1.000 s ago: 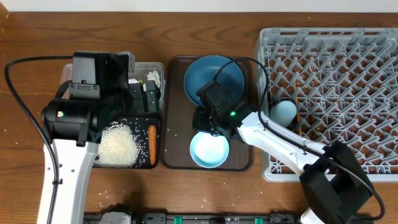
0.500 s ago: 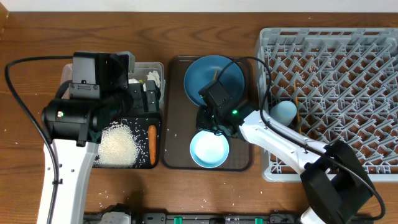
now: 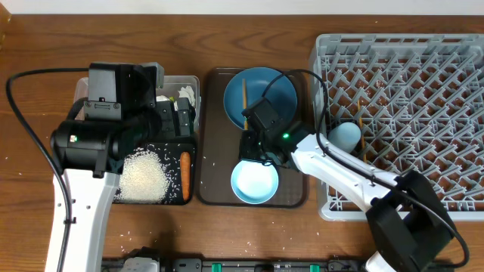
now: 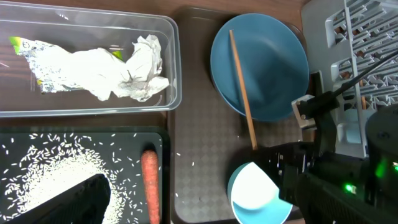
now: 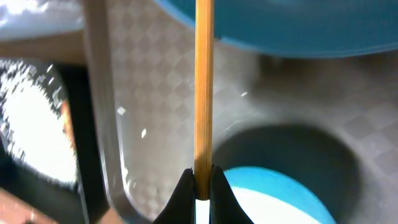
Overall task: Sort waste into correct bins and load items into the dishwasher rack
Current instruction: 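Close the right gripper on the second wooden chopstick, then carry the chopstick over the rack and insert it upright, then open the right gripper to release the chopstick and raise it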
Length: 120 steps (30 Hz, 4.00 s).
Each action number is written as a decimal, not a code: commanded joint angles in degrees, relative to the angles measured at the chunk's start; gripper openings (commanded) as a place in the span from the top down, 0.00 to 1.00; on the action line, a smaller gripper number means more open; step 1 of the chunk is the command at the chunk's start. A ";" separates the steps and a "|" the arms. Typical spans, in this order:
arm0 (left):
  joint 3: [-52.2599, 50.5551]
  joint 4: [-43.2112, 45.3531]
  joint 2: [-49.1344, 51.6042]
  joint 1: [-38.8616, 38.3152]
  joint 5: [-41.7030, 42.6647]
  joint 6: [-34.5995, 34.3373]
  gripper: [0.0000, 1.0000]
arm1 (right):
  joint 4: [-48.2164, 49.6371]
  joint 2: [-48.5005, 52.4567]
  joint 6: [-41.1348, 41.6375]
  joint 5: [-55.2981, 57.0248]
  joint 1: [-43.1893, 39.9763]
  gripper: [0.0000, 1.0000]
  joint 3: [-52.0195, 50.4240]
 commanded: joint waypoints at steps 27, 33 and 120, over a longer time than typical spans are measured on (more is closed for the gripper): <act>0.09 -0.15 0.04 0.31 -0.57 -0.09 0.04 | -40.02 -37.44 -37.55 43.17 -25.83 0.99 0.52; 0.09 -0.15 0.04 0.31 -0.57 -0.09 0.03 | -38.18 -33.29 -37.53 42.97 -29.44 0.99 0.52; 0.09 -0.15 0.04 0.31 -0.57 -0.09 0.04 | -23.50 -16.72 -47.17 33.46 -34.77 0.96 -2.01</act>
